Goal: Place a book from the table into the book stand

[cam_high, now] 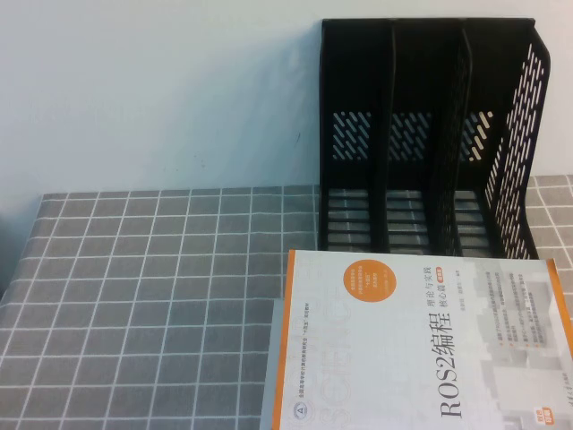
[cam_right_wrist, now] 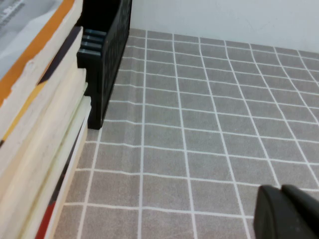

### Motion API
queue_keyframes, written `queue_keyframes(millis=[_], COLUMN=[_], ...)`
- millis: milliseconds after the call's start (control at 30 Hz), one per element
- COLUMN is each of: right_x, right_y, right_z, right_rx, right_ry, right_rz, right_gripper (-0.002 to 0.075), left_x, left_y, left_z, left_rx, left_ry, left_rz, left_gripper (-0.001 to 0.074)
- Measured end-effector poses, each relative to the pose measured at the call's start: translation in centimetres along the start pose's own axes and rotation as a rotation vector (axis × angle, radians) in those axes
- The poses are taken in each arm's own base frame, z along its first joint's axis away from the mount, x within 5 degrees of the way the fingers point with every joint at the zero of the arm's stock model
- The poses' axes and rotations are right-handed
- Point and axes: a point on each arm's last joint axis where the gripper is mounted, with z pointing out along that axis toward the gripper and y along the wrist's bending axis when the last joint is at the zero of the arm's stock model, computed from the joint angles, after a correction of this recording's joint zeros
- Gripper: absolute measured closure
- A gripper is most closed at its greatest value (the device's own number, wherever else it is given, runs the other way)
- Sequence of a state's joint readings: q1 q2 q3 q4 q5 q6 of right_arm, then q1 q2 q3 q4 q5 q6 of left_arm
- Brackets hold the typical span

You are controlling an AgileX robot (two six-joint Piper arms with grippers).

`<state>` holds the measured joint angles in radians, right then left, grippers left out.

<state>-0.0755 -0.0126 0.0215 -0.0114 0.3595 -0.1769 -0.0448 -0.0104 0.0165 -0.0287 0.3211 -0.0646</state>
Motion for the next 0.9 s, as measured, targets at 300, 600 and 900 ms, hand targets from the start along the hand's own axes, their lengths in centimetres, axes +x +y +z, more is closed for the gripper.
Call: queue_keyframes(millis=[300,600,900], right_x=[0.00,-0.05,-0.07], right_y=[0.00,0.22,0.28], right_z=[0.00,0.00,-0.01], right_rx=[0.000,-0.024,-0.031], right_ry=[0.000,-0.004,-0.007], right_rz=[0.000,0.054,0.072], right_gripper=[0.0729,0.0729,0.0729], left_x=[0.00,0.00,0.01], left_y=[0.00,0.00,0.00], left_z=[0.00,0.00,0.00], left_rx=[0.000,0.000,0.000], left_ry=[0.000,0.000,0.002], left_rz=[0.000,0.000,0.000], left_gripper=[0.0738,0.0738,0.0738])
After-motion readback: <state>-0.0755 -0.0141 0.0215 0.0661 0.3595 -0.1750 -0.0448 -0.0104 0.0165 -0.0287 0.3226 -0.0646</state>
